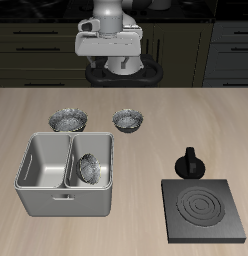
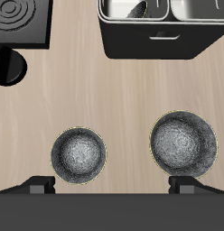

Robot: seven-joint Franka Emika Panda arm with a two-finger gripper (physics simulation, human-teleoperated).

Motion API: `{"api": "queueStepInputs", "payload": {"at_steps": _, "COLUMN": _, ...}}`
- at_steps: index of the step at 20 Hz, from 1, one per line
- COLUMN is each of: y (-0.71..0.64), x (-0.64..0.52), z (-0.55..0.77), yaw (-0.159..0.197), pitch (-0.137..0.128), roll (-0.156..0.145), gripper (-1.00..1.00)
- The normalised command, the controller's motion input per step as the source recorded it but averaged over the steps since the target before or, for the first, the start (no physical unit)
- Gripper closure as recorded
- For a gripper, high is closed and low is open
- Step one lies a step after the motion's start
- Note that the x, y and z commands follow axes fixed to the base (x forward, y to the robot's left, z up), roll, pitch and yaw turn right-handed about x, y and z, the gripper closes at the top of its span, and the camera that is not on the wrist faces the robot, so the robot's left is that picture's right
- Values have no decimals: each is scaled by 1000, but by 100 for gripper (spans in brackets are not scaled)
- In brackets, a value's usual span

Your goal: Place the smallest bowl in the left side of the drainer and the medium bowl in the right side

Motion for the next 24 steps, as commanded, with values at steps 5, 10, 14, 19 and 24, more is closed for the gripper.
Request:
{"api": "queueStepInputs", "payload": {"at_steps": 5, "y": 175, "x": -79, "z": -7, "yaw": 4, "pitch": 5, "roll": 4, "gripper": -100}}
{"api": "queueStepInputs", "payload": {"at_steps": 10, "y": -105, "x": 16, "z": -8, "yaw": 35, "pitch": -37, "roll": -46, "gripper": -100}}
{"api": "queueStepInputs", "payload": {"at_steps": 14, "y": -99, "x": 80, "z": -203, "yaw": 13, "pitch": 1, "roll": -23, "gripper": -100}}
{"api": "queueStepInputs", "payload": {"at_steps": 19, "y": 22, "x": -3, "z": -486, "yaw": -12, "pitch": 39, "roll": -30, "gripper": -100}}
{"api": "queueStepInputs", "payload": {"at_steps": 24, "y": 48, "x": -145, "z": -302, "yaw": -11, "pitch": 14, "roll": 13, "gripper": -100}}
